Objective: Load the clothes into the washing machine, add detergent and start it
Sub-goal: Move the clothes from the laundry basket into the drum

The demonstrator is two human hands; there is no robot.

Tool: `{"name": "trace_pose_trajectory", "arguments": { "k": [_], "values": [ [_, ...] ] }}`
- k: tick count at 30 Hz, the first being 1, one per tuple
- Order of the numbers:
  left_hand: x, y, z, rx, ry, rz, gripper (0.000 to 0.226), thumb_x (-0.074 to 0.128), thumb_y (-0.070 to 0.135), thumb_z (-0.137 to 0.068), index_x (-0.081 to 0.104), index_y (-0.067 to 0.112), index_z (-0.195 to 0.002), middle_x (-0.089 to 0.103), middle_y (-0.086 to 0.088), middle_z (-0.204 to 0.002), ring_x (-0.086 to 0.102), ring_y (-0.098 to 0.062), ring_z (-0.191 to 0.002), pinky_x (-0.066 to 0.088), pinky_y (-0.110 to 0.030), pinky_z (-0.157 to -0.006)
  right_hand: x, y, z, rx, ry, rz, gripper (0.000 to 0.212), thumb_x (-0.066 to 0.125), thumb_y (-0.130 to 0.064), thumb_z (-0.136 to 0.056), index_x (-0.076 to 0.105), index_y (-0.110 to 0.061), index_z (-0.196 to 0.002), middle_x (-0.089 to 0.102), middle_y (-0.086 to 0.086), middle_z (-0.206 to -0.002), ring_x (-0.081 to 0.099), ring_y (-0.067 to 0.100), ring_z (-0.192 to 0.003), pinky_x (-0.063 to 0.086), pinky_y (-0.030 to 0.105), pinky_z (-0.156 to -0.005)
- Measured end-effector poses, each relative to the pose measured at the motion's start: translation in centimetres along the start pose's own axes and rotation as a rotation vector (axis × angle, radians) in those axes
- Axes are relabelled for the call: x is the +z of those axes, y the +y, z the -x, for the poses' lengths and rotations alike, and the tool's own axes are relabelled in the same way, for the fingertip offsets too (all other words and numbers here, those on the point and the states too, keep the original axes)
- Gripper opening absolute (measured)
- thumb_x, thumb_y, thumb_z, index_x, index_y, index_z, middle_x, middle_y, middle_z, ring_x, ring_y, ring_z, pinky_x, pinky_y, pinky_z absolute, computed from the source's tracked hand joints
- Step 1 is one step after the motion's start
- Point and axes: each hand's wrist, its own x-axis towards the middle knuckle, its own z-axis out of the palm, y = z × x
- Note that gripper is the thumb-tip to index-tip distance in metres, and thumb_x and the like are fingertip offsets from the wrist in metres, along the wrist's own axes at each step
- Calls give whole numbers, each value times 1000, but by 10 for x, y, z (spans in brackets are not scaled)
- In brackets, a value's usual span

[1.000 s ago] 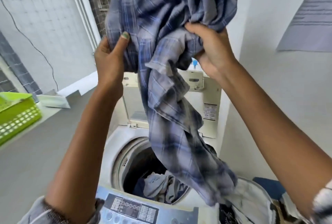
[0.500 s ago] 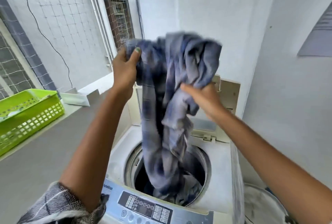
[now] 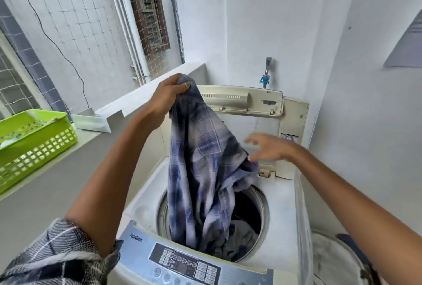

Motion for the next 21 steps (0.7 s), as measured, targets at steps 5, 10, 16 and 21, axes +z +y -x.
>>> {"name": "trace_pose_trajectory", "arguments": {
  "k": [5, 10, 16, 21],
  "values": [
    [1, 25, 2, 11, -327, -16, 22, 46, 10, -85, 59, 19, -71, 59, 3, -71, 55, -11, -65, 43, -19, -57, -30, -48, -6, -390, 91, -545, 88, 54, 15, -81, 21, -36, -145, 24, 0, -154, 31, 21, -135, 43, 36, -97],
    [3, 34, 3, 67, -539, -96, 36, 48, 6, -90, 69, 22, -66, 68, 8, -68, 64, -5, -64, 49, -13, -61, -35, -77, -25, -503, -125, -775, 69, 48, 23, -72, 45, -19, -126, 54, 11, -118, 53, 20, -107, 47, 24, -79],
    [-28, 24, -1, 76, -596, -176, 16, 78, 23, -69, 63, 22, -72, 64, 7, -72, 63, -7, -70, 51, -15, -67, -12, -32, -33, -155, -350, -215, 23, 74, -4, -78, 65, -11, -97, 70, 1, -98, 65, 16, -95, 48, 24, -85],
    [-53, 1, -3, 23, -442, -620, 30, 88, 21, -62, 65, 24, -80, 70, 6, -77, 65, -9, -71, 51, -18, -55, -29, -9, -25, -64, -39, -90, 14, 65, -20, -89, 60, -8, -83, 62, 6, -81, 58, 19, -75, 45, 27, -66]
  ]
}}
